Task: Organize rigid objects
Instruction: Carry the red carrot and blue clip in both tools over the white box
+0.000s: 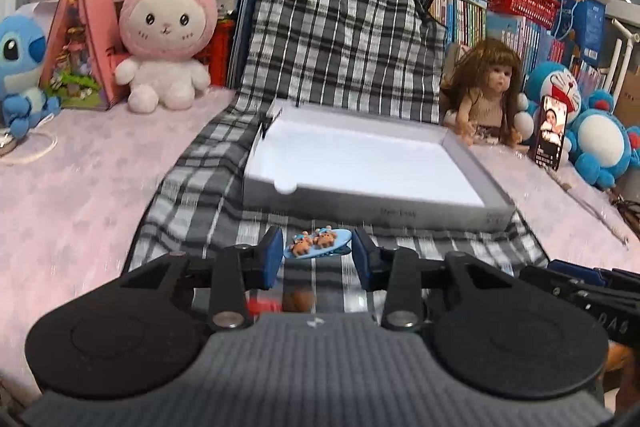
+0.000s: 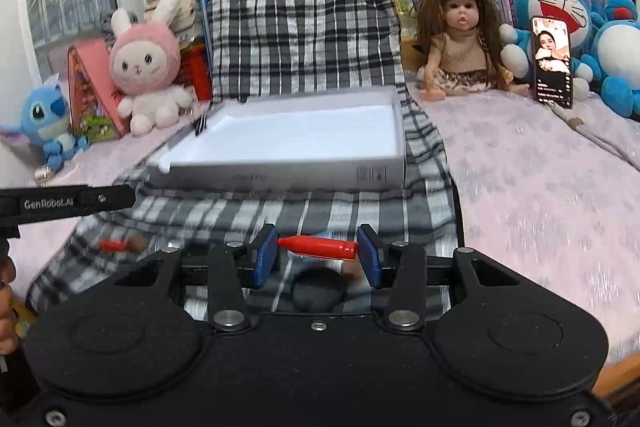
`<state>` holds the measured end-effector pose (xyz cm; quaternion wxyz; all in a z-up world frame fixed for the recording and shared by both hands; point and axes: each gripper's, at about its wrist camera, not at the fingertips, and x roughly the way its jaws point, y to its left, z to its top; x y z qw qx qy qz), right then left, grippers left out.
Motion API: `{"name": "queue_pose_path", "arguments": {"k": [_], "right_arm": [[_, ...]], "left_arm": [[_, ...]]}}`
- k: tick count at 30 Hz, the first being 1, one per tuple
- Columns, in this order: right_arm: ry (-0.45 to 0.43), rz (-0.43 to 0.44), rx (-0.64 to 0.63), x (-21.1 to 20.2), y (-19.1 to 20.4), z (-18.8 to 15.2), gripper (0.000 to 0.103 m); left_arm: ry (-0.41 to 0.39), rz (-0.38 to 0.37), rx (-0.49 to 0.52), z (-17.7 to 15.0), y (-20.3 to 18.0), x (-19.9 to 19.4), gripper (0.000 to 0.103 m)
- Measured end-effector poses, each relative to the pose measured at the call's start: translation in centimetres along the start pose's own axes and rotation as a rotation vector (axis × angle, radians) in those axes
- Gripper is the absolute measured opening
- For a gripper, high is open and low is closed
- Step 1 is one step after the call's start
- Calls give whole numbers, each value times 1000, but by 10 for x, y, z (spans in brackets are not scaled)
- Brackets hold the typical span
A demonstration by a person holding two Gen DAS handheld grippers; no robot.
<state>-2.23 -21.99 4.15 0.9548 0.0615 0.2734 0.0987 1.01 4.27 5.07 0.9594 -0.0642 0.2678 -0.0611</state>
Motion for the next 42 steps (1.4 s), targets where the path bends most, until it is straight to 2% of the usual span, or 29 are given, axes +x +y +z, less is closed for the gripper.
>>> {"name": "queue_pose_path", "arguments": {"k": [5,8,12,16,20,25,33,42], "right_arm": [[42,46,20,27,-14,49,42],[83,47,31,52,-20,82,42],[180,56,40,94,-25,121,42],[291,59,76,139,-28,140,42],[337,28,76,168,-28,138,42],[367,5,54,188,-30,124,42],[380,-9,38,194,-30,111,42],[369,-7,2,195,-27,108,42]], "left_arm": [[-5,-10,-15,35,9,25,43],[19,-32,-27,58,11,45,43],[75,-76,-21,81,9,78,43],[180,-112,-34,90,4,118,43],[245,-101,-16,85,-3,144,43],[272,-81,13,76,-9,160,43],[291,-63,44,64,-12,171,44],[272,-44,106,59,-19,172,44]]}}
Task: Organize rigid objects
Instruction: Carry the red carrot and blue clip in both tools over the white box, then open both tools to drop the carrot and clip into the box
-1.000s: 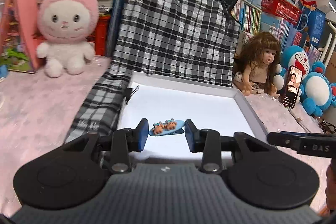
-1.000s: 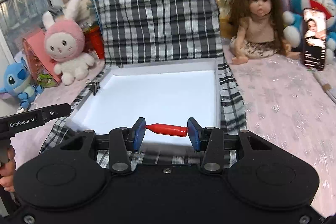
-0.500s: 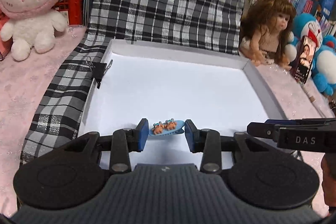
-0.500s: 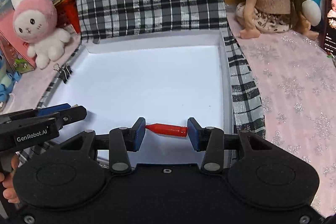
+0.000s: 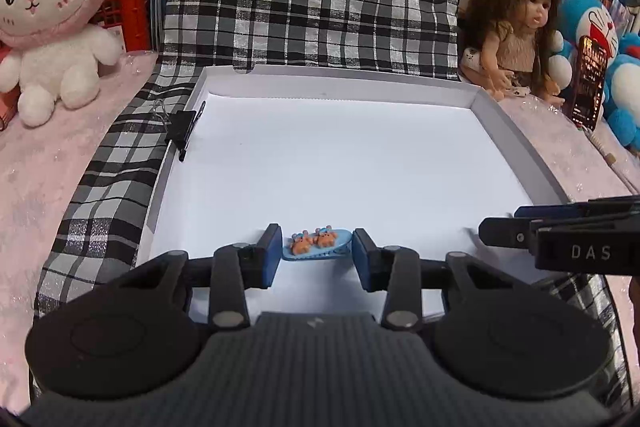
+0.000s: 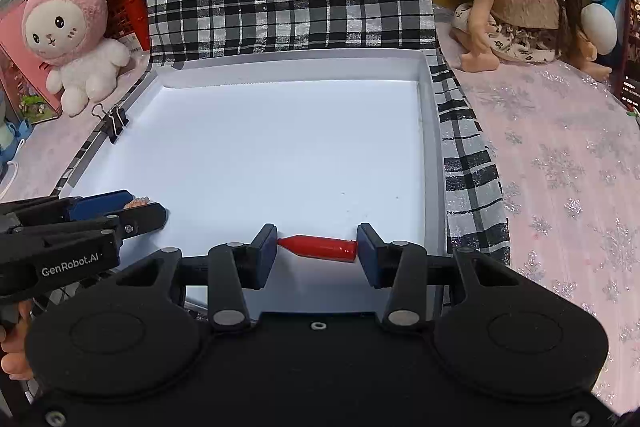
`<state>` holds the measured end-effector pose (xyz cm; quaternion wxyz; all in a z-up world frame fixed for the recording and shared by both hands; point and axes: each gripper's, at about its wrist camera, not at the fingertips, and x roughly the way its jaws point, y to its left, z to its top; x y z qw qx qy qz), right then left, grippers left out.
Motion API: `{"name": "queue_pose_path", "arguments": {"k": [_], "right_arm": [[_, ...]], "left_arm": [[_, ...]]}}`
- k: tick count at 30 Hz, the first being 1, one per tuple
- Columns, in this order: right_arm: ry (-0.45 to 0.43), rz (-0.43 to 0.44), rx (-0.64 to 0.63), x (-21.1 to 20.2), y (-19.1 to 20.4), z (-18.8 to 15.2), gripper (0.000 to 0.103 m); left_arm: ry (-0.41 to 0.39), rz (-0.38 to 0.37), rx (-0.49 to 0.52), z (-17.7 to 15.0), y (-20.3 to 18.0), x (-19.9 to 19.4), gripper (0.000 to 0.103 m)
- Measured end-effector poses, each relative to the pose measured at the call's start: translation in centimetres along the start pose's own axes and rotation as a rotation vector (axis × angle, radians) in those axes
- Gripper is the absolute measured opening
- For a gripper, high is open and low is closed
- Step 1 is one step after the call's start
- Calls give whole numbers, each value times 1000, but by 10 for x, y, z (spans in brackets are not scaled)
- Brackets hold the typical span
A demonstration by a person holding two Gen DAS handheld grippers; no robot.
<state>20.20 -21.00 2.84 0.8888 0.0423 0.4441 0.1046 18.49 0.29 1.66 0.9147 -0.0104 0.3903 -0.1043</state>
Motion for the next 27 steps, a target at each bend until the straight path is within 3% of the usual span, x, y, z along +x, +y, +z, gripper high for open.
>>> {"name": "queue_pose_path", "arguments": {"k": [15,16,20,27], "right_arm": [[-19,8,-15,-1,0,-1,43],[-21,17,-8,-2,-1,-1,43],[-30,38,12,-4,-5,-2,44],[-86,38,-17,-22,-1,-4,46]], "left_arm": [[-17,19,22,-2,-6,1,51],[-18,19,19,-2,-6,0,56],[-26,16,12,-1,-4,-3,59],[-77,14,-3,-1,2,-23,73]]}}
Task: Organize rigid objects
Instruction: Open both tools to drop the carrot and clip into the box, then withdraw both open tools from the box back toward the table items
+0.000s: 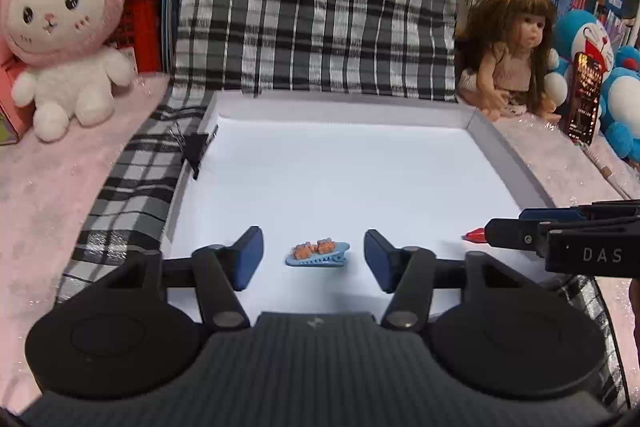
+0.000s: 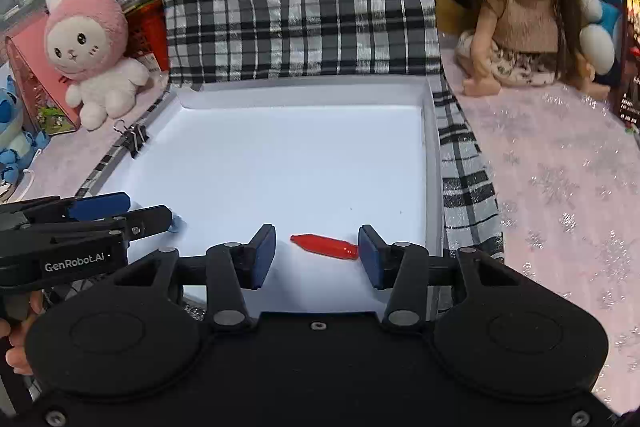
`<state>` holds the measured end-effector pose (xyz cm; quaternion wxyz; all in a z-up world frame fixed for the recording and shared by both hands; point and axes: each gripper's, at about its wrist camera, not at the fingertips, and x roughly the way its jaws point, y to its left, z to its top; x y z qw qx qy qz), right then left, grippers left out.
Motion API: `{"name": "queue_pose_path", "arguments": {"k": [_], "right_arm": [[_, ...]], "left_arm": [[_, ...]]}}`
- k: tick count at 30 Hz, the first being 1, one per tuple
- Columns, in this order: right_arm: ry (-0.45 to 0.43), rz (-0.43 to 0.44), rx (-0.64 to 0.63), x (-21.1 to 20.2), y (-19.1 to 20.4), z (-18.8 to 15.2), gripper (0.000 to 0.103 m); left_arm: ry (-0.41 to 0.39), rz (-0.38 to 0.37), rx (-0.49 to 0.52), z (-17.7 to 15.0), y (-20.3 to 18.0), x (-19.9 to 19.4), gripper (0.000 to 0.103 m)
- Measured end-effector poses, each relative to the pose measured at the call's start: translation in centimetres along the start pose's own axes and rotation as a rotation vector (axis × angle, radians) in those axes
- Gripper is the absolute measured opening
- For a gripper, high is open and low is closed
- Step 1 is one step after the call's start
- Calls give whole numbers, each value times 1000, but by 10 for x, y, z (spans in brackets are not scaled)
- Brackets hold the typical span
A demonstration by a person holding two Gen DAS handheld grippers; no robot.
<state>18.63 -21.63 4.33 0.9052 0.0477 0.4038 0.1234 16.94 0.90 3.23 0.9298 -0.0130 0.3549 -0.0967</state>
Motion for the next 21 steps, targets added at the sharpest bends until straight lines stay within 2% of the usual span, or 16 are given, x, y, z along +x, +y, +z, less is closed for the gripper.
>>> {"name": "queue_pose_path", "arguments": {"k": [4,12,19,21], "right_arm": [[-38,0,-13,-14,3,-3,49],[-120,5,-41,-46,8,-15,61],[-192,-4,-77,-72,15,-34,70],[-211,-7,-88,-78,18,-40,74]], "left_arm": [[-49,9,27,-2,-2,-18,84],[-124,7,56,-11,-5,-51,91],[-184,3,95,-28,-13,-78,103],[-194,0,106,-34,-15,-85,103]]}}
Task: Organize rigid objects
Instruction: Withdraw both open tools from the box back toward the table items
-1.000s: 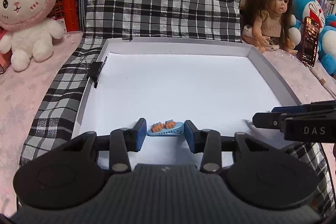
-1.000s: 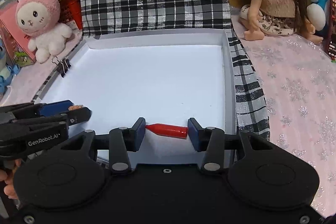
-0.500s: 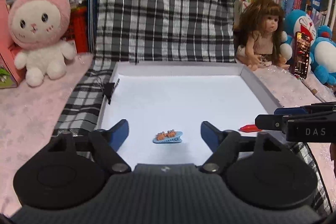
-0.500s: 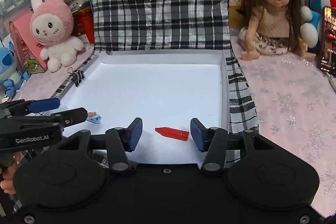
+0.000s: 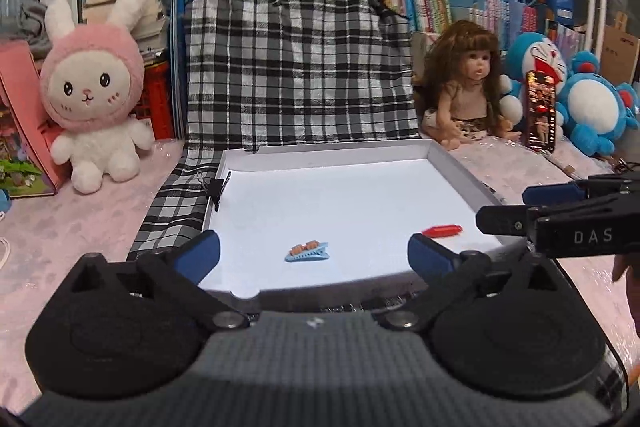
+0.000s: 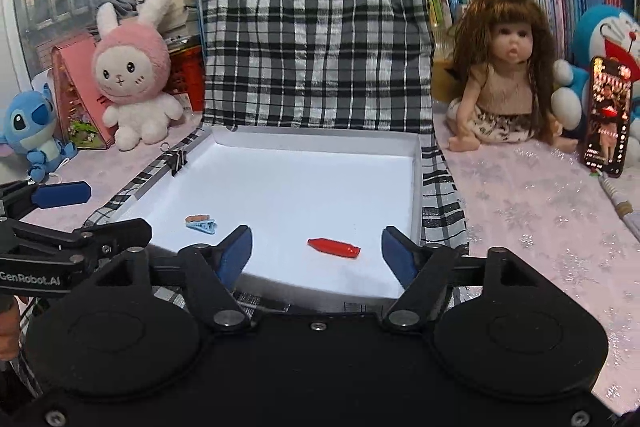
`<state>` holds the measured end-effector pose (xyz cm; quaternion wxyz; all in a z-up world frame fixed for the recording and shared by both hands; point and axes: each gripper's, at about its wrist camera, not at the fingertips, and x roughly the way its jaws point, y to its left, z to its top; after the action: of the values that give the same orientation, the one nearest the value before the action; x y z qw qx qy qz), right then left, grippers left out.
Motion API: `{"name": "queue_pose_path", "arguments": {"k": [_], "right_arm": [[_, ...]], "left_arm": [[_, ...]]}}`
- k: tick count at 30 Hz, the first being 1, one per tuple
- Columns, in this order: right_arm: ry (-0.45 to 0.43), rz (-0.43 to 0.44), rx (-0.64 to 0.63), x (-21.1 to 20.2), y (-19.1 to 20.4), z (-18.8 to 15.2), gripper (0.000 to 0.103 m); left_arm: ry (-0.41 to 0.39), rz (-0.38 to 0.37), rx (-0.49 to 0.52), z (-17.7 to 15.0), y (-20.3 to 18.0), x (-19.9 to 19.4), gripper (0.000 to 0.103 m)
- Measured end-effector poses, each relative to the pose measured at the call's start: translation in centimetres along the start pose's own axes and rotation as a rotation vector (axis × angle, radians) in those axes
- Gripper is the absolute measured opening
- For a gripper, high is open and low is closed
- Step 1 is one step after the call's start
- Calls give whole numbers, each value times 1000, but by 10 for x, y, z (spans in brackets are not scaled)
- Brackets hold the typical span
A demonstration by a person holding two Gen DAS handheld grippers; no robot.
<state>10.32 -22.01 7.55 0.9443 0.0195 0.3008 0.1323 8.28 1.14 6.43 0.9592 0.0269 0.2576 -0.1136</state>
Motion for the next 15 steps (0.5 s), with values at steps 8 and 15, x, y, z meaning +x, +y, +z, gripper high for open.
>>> {"name": "queue_pose_path", "arguments": {"k": [8,15], "right_arm": [[-59,-27,-38,-21,8,-21,83],[-133,-50,-98,-41,19,-42,92]], "left_arm": [[-29,-3,4,-13,-6,-21,103],[-61,14,-3,-26,-7,-38,103]]}}
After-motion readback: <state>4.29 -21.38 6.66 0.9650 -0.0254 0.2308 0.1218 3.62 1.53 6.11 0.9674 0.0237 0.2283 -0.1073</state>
